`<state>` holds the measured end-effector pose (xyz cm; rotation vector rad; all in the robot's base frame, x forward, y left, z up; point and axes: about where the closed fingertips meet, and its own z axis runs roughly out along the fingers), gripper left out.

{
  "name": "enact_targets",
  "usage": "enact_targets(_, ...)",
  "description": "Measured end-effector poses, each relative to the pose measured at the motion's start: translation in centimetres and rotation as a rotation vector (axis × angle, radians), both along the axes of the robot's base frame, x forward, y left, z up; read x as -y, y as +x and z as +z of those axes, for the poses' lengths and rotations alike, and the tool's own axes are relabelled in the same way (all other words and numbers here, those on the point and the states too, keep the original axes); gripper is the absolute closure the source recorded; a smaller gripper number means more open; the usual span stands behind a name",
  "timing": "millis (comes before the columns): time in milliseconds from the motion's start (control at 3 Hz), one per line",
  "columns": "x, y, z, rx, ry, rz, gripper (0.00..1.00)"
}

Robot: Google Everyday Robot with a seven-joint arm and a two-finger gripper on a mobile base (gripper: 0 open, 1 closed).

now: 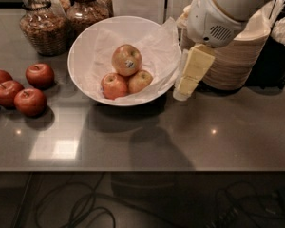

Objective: Pick apple from white bowl

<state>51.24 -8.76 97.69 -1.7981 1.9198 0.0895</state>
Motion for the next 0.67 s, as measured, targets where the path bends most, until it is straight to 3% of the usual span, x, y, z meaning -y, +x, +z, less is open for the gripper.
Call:
enact_targets(333,-4.0,1.6,0.9,-0.002,0.117,0.058,0.0)
enact_targets(667,-6.7,2.7,1.2,-0.005,0.3,0.089,0.0)
